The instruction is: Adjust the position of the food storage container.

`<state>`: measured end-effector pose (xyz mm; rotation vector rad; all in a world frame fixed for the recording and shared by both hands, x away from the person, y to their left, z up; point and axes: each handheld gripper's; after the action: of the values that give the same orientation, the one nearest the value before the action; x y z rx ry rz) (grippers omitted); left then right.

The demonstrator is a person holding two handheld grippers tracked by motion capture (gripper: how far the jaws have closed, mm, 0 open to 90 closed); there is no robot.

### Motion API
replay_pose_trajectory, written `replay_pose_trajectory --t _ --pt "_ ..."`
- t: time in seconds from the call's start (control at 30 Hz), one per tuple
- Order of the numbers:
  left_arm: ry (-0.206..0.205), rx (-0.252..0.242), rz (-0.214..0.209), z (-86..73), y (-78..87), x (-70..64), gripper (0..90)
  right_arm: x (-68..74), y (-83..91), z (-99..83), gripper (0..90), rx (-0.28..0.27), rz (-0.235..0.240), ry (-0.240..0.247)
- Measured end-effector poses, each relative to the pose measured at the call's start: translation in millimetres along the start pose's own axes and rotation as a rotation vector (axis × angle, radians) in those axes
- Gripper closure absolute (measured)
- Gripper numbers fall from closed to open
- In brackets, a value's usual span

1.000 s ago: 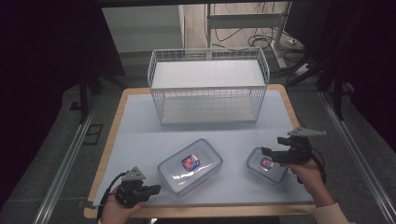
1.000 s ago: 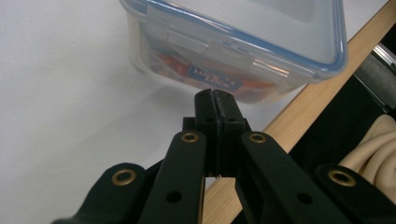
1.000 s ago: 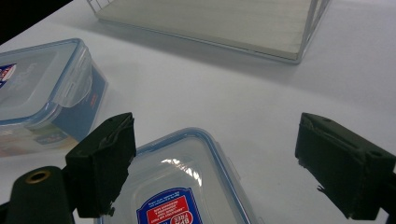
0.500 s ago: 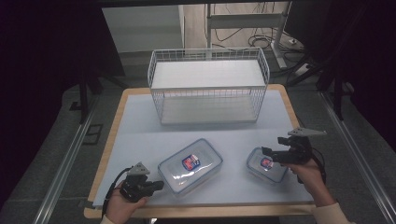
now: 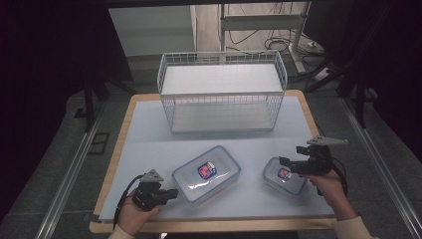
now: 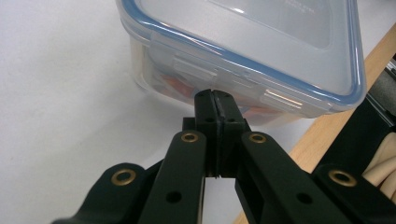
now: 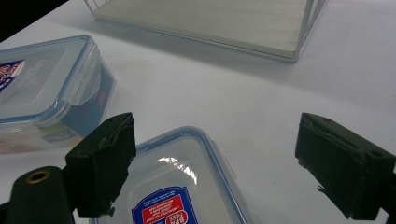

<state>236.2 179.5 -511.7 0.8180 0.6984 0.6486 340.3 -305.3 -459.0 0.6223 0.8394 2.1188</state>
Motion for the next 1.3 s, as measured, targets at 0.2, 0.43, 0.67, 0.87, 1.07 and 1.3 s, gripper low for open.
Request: replay_pose_trajectory --t 0.2,0.43,0.67,0.87,1.07,1.3 --pt "0.002 -0.001 0.007 8.9 -4.7 1.7 90.0 -0.5 0.2 0.0 11.7 -0.002 -0.001 0.001" --pt "-0.007 -0.001 0.015 27.5 -14.8 1.9 90.0 -0.2 0.2 0.1 11.7 0.000 -0.002 0.001" --pt "-0.013 0.003 0.015 43.5 -23.1 1.9 90.0 -0.7 -0.2 -0.2 11.7 0.002 -0.003 0.001" --pt "-0.016 0.002 0.016 58.8 -30.5 3.1 90.0 -0.5 -0.9 -0.6 11.7 0.005 -0.004 0.001" --pt "-0.016 -0.006 0.001 60.6 -30.9 3.0 90.0 -1.3 -0.2 -0.9 11.7 0.003 -0.004 0.001" --pt "-0.068 -0.014 -0.039 46.8 -21.0 -16.3 90.0 -2.4 2.7 -1.1 11.7 -0.005 -0.008 -0.006"
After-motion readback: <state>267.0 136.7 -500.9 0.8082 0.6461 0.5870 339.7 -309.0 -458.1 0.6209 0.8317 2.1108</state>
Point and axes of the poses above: each handheld gripper's, and its own axes: y roughly backward along the jaws, z roughly out of its top, x roughly to its left, and after that the axes turned 11 degrees about x, right-handed
